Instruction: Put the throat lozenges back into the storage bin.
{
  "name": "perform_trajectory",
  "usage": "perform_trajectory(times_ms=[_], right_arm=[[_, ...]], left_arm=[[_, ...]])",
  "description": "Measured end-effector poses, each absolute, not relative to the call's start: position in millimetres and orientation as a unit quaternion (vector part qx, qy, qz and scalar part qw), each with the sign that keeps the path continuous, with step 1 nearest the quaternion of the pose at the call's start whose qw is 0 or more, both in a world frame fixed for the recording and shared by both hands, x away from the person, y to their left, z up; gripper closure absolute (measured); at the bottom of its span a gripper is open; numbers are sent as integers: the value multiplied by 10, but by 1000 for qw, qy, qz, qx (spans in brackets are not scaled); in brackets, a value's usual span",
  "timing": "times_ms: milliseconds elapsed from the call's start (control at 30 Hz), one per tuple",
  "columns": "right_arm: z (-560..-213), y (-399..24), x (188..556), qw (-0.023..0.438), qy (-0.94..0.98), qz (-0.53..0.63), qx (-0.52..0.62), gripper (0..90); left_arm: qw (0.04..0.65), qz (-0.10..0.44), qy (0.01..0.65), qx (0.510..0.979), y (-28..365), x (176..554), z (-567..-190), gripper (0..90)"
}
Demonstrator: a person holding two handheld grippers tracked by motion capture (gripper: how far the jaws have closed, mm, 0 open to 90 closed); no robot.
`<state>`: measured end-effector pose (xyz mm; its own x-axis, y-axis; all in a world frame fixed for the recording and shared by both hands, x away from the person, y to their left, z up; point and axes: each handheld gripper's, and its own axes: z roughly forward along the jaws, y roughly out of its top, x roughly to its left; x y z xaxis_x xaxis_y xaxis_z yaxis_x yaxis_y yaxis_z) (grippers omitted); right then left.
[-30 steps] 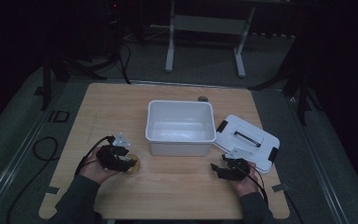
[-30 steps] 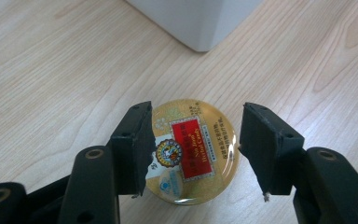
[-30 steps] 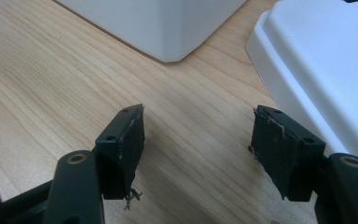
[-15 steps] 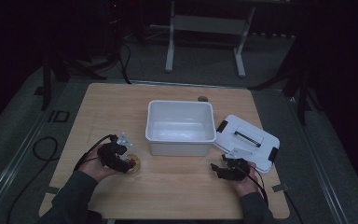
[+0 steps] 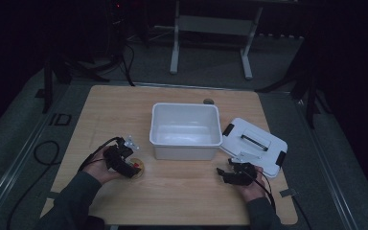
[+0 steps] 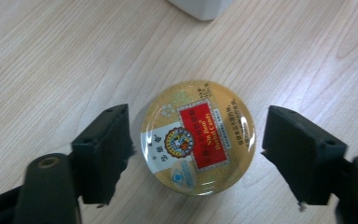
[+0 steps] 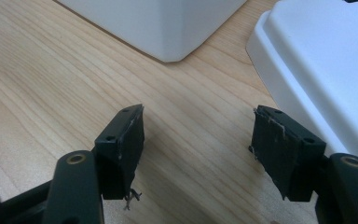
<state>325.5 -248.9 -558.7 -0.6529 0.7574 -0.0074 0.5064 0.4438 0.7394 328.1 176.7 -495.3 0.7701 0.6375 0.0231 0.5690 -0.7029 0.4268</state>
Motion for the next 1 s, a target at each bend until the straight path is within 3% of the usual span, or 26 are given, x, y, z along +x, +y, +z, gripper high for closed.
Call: perform_trajectory(times_ms=[300,1000], right_arm=[[-5587,-2488,3254,171,832,366,380,337],[-5587,-2487,3254,171,832,366,379,333]], left_arm=[[169,78,318,930,1676,3318,-5006,145],[118,51,300,945,1601,3437,-5142,160]])
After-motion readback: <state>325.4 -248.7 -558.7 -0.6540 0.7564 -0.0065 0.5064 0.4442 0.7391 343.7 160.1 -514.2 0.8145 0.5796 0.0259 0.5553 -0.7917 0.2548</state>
